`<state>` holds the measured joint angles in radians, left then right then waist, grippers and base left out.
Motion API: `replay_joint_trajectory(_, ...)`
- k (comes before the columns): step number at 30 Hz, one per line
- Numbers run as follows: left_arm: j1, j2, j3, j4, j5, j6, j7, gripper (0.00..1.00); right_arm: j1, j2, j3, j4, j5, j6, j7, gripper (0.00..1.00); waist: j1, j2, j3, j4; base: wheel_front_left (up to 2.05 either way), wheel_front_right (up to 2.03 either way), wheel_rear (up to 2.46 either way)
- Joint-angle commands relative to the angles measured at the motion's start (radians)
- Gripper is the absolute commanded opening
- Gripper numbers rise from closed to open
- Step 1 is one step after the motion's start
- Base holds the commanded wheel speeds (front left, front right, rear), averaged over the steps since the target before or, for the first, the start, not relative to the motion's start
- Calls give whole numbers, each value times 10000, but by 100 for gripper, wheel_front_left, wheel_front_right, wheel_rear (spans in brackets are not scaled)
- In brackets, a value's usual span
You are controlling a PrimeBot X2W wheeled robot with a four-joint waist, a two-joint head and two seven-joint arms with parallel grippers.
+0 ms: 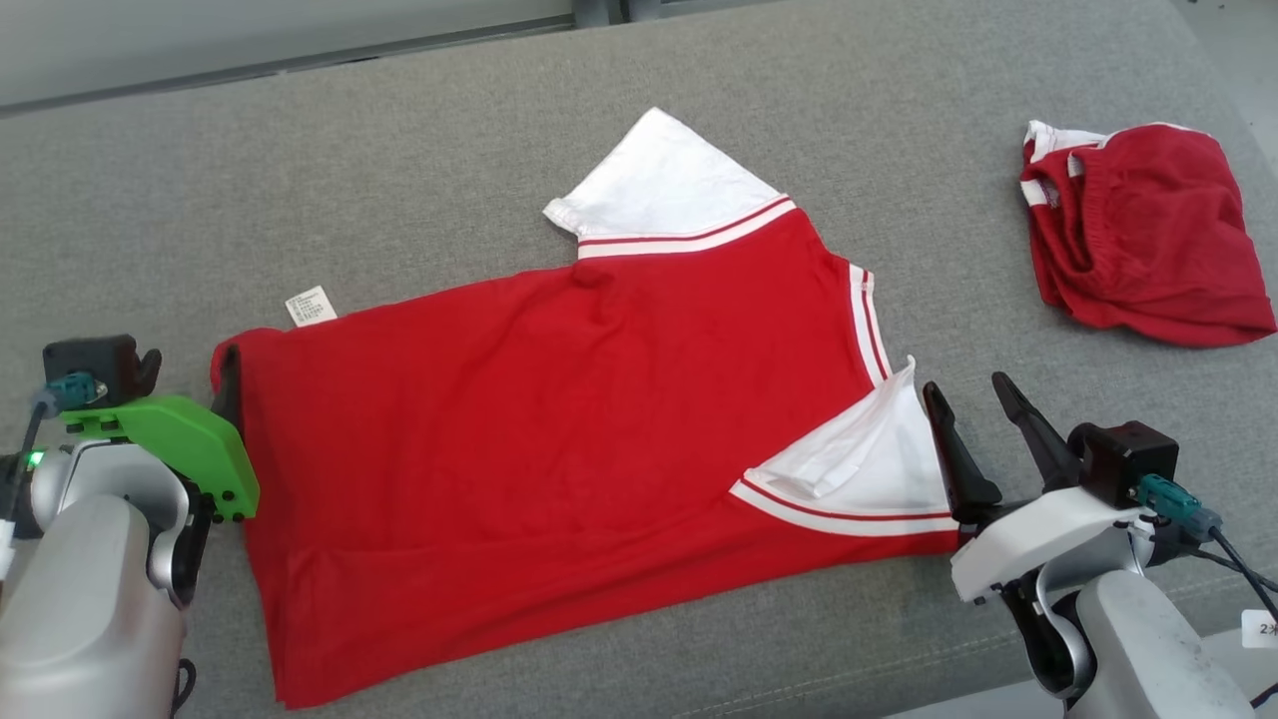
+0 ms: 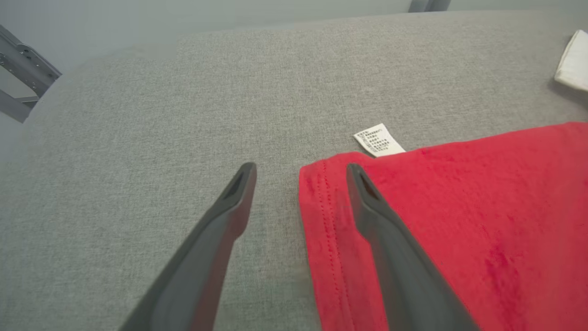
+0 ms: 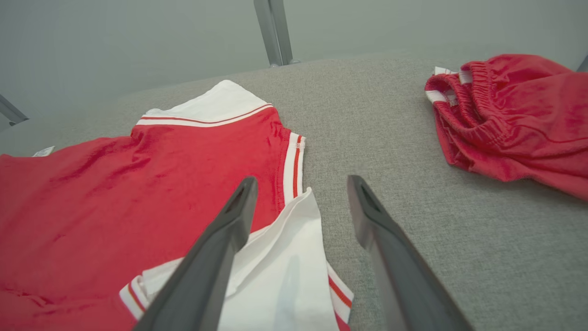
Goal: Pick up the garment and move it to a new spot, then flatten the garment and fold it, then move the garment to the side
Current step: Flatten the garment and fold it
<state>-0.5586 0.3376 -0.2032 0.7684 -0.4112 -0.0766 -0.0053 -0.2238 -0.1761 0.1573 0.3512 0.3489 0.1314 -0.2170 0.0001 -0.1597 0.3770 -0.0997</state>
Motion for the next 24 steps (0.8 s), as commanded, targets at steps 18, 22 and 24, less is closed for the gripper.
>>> replay_joint_trajectory(18, -1537, 2, -721, 1959, 249, -314, 71, 50, -486, -100, 92, -101, 42, -15, -114, 100, -1, -3, 974, -252, 0, 0, 0)
replay_joint_trajectory(22, -1612, -77, -834, 2093, 186, -347, 177, 24, -547, -149, 62, -194, -10, -15, -105, 100, -1, -3, 919, -168, 0, 0, 0)
replay_joint_trajectory(24, -1636, -107, -912, 2138, 147, -370, 252, 5, -580, -158, 60, -241, -26, -15, -72, 100, -1, -3, 884, -124, 0, 0, 0)
